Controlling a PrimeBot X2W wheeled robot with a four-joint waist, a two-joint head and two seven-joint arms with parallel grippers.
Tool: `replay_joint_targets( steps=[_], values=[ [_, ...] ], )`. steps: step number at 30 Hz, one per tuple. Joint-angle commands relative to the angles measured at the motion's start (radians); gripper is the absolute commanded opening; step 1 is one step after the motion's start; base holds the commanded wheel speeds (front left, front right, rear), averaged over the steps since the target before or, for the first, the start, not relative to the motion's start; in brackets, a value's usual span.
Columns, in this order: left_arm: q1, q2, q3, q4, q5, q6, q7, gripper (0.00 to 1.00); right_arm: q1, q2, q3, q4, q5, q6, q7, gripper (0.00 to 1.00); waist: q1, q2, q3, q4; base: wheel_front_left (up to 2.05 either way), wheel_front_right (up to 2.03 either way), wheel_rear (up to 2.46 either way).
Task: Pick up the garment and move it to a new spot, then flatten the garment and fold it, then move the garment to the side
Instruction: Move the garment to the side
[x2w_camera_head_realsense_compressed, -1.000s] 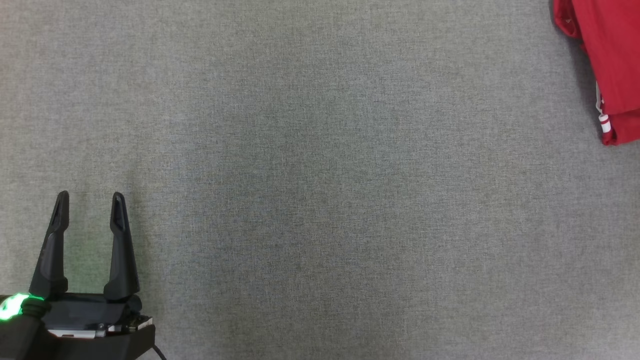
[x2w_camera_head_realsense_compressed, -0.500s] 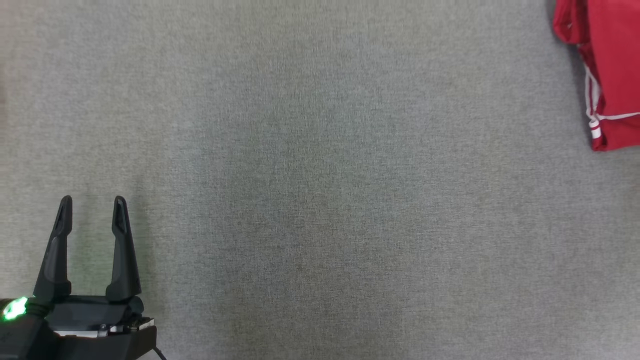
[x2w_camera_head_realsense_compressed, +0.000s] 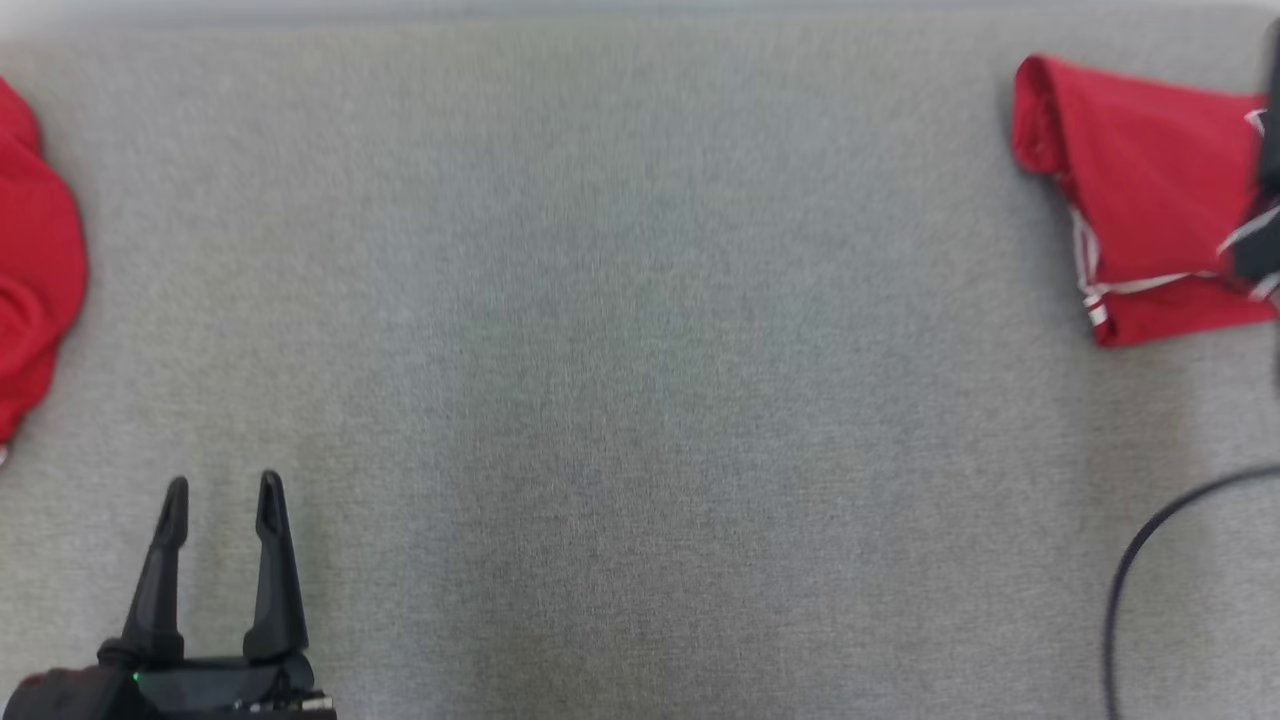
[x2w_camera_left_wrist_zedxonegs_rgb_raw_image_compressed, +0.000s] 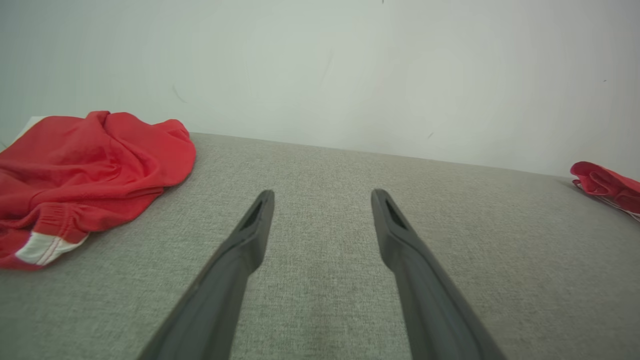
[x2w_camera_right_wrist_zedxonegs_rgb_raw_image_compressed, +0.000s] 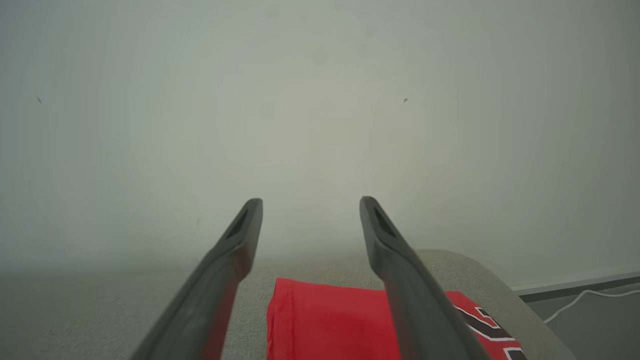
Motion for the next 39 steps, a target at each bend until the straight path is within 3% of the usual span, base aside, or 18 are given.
replay_joint_targets(
  steps=[1, 16, 22, 28, 39],
  values=[
    [0.021, 0.001, 0.002, 0.007, -0.008, 0.001, -0.004, 1.0, 0.044, 0.016, -0.011, -0.024, -0.011, 0.0, 0.0, 1.0, 0.0001, 0.0, -0.072, -0.006, 0.0, 0.0, 0.0],
    [0.083, 0.0, -0.033, 0.068, -0.026, 0.002, -0.004, 1.0, 0.553, 0.254, -0.224, -0.344, -0.212, 0.0, 0.0, 1.0, 0.0001, 0.0, -0.235, 0.048, 0.0, 0.0, 0.0],
    [0.102, 0.0, -0.033, 0.102, -0.029, 0.004, -0.004, 1.0, 0.733, 0.333, -0.247, -0.438, -0.334, 0.0, 0.0, 1.0, 0.0001, 0.0, -0.284, 0.054, 0.0, 0.0, 0.0],
    [0.12, 0.0, -0.029, 0.133, -0.01, 0.012, -0.004, 1.0, 0.843, 0.418, -0.222, -0.46, -0.42, 0.0, 0.0, 1.0, 0.0001, 0.0, -0.328, 0.054, 0.0, 0.0, 0.0],
    [0.133, 0.0, -0.038, 0.188, 0.053, 0.041, -0.004, 1.0, 0.862, 0.465, -0.185, -0.418, -0.504, 0.0, 0.013, 1.0, 0.0001, 0.0, -0.369, 0.052, 0.0, 0.0, 0.0]
  ],
)
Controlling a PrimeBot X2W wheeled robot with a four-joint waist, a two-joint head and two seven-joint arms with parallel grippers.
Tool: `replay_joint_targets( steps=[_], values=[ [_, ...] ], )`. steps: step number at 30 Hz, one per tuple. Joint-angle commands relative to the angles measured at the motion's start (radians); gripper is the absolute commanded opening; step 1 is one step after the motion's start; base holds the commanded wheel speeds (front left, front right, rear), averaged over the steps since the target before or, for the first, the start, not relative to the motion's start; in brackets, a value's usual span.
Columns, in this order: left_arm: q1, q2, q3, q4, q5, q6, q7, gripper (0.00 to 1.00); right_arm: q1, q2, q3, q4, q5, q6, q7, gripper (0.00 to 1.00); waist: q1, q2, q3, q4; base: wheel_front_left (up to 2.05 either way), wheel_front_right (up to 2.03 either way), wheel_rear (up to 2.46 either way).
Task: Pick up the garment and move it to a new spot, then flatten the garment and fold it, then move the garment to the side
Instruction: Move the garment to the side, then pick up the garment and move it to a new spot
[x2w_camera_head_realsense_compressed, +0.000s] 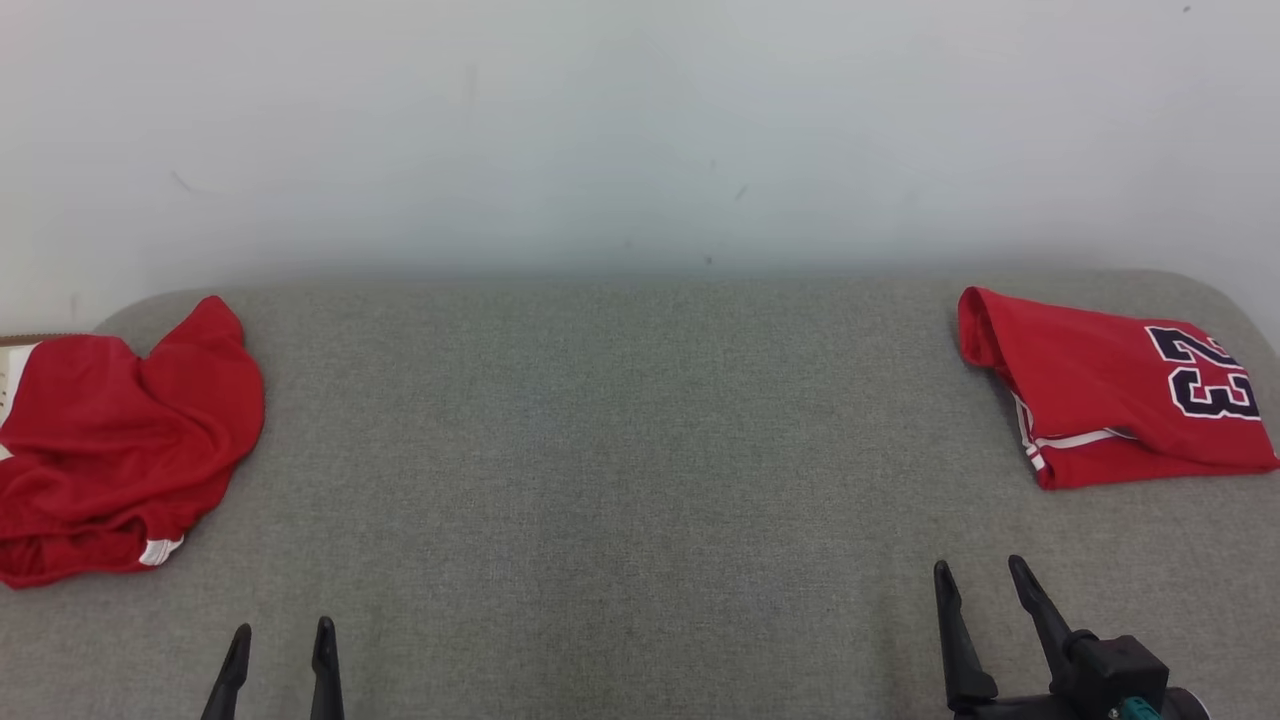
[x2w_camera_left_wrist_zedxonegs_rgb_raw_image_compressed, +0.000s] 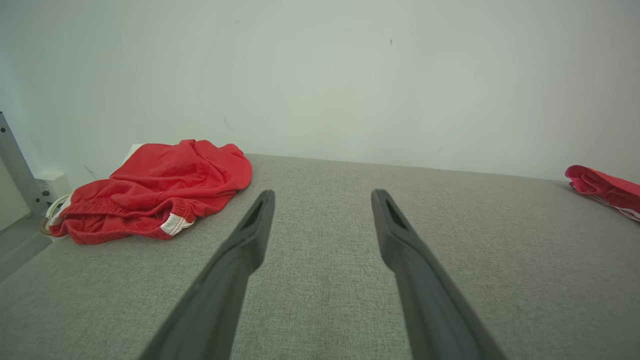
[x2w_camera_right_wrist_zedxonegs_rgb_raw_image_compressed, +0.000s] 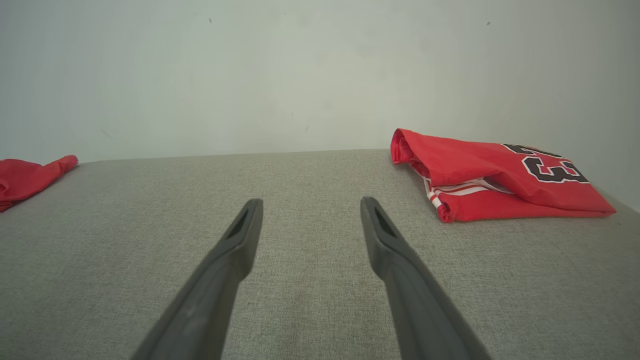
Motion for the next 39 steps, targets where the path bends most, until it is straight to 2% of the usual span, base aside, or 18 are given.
replay_joint_targets(
  steps=[1, 9, 28, 33, 39],
  values=[
    [0.019, 0.0, 0.001, 0.013, 0.013, 0.006, -0.004, 1.0, 0.009, 0.002, 0.001, 0.003, -0.023, 0.0, 0.002, 1.0, 0.0001, 0.0001, -0.006, -0.003, 0.0, 0.0, 0.0],
    [0.005, 0.0, -0.008, 0.062, 0.036, 0.025, -0.004, 1.0, 0.011, 0.012, -0.012, 0.011, -0.044, 0.0, 0.01, 1.0, 0.0001, 0.0001, -0.015, -0.006, 0.0, 0.0, 0.0],
    [-0.005, 0.004, 0.006, 0.055, 0.025, 0.026, -0.004, 1.0, 0.015, 0.024, -0.032, 0.014, -0.044, 0.0, 0.012, 1.0, 0.0001, 0.0001, -0.015, -0.007, 0.0, 0.0, 0.0],
    [0.001, 0.004, 0.005, 0.051, 0.025, 0.027, -0.004, 1.0, 0.025, 0.027, -0.04, 0.017, -0.032, 0.0, 0.01, 1.0, 0.0001, 0.0001, -0.013, 0.034, 0.0, 0.0, 0.0],
    [0.008, 0.016, 0.016, 0.049, 0.022, 0.031, -0.004, 1.0, 0.037, 0.03, -0.04, 0.024, -0.024, 0.0, 0.009, 1.0, 0.0001, 0.0001, -0.01, 0.148, 0.0, 0.0, 0.0]
  ],
)
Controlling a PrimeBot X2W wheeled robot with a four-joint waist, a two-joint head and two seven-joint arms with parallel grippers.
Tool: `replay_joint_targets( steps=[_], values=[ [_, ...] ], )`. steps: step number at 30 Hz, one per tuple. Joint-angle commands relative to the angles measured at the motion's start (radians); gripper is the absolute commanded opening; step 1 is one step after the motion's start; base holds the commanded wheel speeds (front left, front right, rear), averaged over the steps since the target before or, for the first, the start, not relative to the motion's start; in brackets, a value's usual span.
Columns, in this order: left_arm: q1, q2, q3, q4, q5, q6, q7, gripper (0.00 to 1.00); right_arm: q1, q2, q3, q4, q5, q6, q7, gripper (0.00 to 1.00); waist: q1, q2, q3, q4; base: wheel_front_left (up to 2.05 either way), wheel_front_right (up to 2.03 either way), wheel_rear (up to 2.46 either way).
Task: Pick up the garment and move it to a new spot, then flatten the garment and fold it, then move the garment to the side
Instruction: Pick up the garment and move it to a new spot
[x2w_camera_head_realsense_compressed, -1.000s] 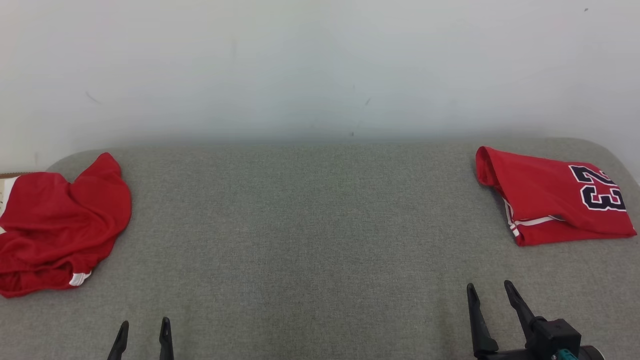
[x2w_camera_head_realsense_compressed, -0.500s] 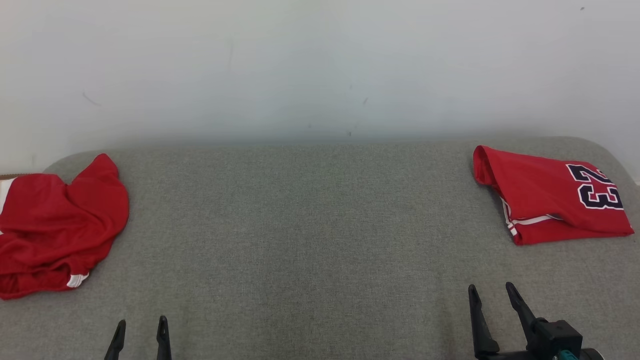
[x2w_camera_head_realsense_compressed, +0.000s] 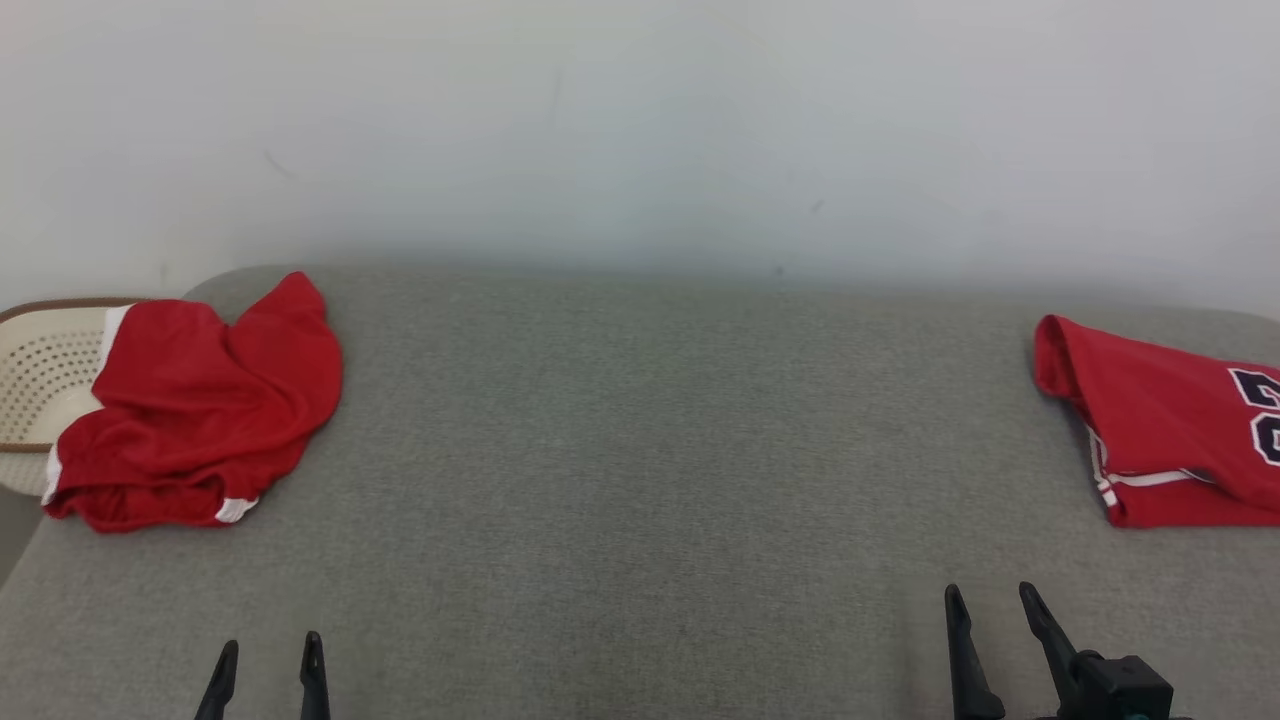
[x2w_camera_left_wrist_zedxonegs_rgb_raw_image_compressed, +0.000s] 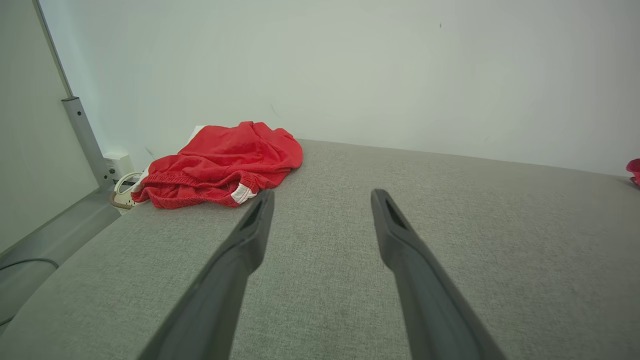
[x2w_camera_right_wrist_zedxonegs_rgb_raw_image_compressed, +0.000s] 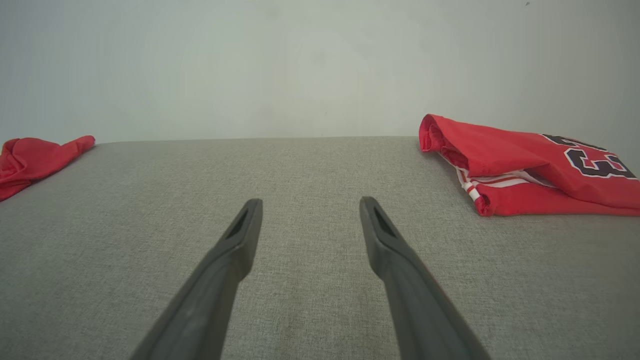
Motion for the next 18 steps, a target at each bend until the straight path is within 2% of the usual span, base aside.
replay_joint_targets(
  steps=[1, 10, 18],
  values=[
    [0.01, 0.011, 0.006, -0.002, -0.003, 0.002, -0.004, 1.0, 0.015, 0.003, 0.0, 0.004, 0.007, 0.0, -0.005, 1.0, 0.0, 0.0, 0.003, 0.074, 0.0, 0.0, 0.0],
    [0.03, 0.023, 0.024, -0.014, -0.012, 0.006, -0.004, 1.0, 0.003, 0.007, 0.015, 0.023, 0.018, 0.0, -0.01, 1.0, 0.0, 0.0, -0.003, 0.234, 0.0, 0.0, 0.0],
    [0.04, 0.034, 0.031, -0.014, -0.019, 0.007, -0.004, 1.0, -0.003, 0.01, 0.029, 0.042, 0.029, 0.0, -0.017, 1.0, 0.0, 0.0, -0.012, 0.343, 0.0, 0.0, 0.0]
  ],
)
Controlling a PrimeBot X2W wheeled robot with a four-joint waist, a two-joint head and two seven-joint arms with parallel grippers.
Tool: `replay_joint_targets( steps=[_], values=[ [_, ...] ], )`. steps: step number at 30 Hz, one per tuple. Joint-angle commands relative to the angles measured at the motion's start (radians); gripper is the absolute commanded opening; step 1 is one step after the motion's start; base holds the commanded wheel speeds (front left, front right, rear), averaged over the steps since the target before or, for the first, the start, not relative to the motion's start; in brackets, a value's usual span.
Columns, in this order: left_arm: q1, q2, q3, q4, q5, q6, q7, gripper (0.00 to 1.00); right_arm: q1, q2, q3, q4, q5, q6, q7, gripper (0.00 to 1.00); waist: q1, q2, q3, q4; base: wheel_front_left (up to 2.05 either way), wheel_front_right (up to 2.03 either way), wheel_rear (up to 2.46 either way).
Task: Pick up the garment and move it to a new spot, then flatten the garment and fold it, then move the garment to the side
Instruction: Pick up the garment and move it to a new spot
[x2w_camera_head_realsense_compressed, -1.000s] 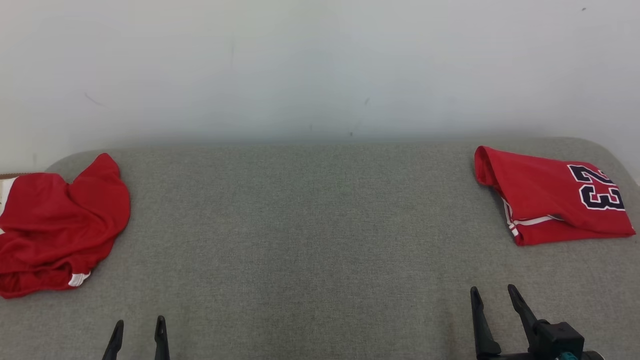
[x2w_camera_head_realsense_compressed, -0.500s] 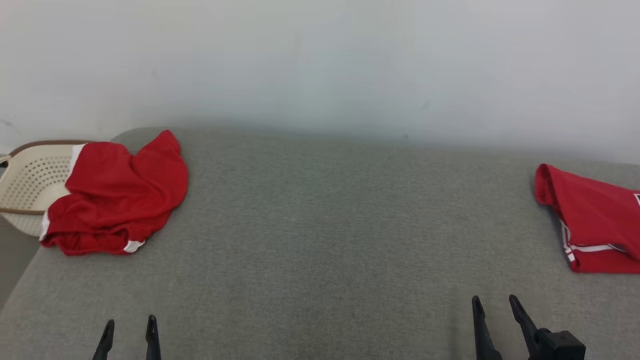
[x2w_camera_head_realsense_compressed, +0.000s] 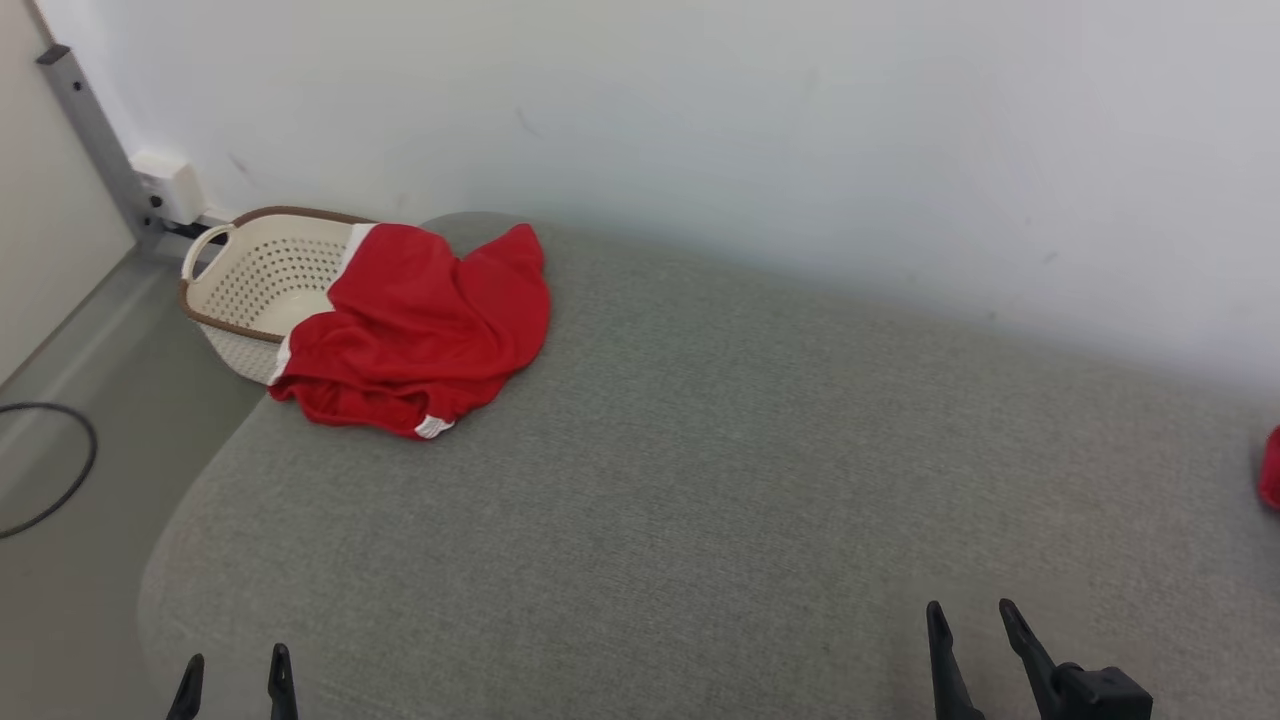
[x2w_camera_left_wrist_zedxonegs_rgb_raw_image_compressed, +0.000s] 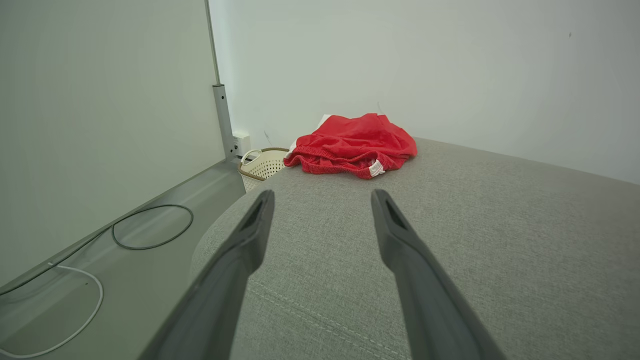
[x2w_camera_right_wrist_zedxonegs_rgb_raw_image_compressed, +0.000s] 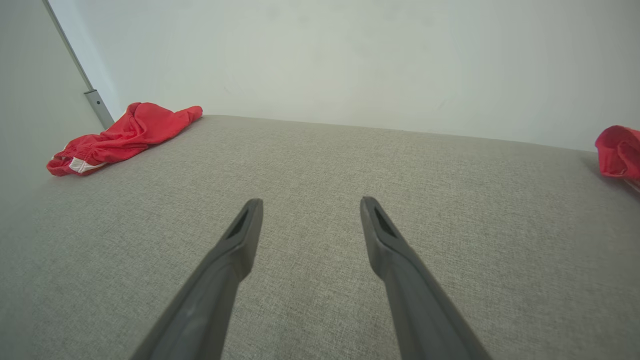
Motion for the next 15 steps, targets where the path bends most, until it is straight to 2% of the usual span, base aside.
replay_joint_targets(
  steps=[1, 8, 15],
  values=[
    [0.019, 0.008, 0.003, -0.003, -0.01, 0.0, -0.004, 1.0, -0.007, 0.003, 0.005, 0.008, 0.01, 0.0, -0.008, 1.0, 0.0, -0.0001, -0.009, 0.089, 0.0, 0.0, 0.0],
    [0.026, 0.017, 0.009, -0.004, -0.016, 0.003, -0.004, 1.0, -0.007, 0.004, 0.015, 0.015, 0.01, 0.0, -0.009, 1.0, 0.0, -0.0001, -0.014, 0.129, 0.0, 0.0, 0.0],
    [0.033, 0.02, 0.012, -0.006, -0.024, 0.008, -0.004, 1.0, -0.005, 0.005, 0.02, 0.022, 0.014, 0.0, -0.012, 1.0, 0.0, -0.0001, -0.016, 0.137, 0.0, 0.0, 0.0]
  ],
)
